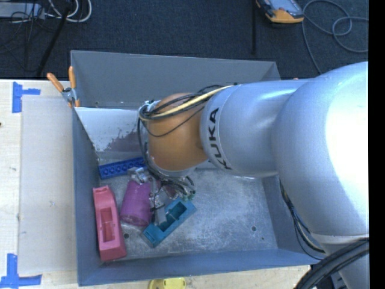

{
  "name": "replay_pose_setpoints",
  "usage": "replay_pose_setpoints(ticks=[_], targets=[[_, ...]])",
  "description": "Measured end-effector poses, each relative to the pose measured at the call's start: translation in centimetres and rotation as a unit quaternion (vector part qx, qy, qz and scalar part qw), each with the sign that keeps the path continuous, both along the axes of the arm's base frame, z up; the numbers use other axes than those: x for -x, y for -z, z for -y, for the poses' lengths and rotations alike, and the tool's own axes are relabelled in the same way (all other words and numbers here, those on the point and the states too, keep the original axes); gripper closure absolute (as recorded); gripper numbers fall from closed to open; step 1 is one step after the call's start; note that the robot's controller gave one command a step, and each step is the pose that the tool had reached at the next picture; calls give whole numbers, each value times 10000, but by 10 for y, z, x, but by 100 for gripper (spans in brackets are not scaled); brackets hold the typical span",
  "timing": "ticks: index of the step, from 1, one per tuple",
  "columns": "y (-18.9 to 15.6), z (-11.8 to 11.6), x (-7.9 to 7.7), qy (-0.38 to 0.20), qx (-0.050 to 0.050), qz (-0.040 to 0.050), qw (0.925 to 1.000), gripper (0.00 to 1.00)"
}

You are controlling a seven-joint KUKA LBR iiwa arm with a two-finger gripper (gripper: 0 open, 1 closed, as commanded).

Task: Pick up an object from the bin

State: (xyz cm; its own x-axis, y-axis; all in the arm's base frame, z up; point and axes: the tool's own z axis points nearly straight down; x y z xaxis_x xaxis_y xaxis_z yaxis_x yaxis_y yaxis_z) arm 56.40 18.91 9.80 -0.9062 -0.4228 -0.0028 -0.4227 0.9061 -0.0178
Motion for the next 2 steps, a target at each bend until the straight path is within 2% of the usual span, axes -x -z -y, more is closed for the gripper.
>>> replay_pose_setpoints(ticks=[1, 2], targets=[[0, 0, 0, 3, -1, 0, 10000, 100], [-45, 10, 19, -292, 8, -117, 9995, 100]])
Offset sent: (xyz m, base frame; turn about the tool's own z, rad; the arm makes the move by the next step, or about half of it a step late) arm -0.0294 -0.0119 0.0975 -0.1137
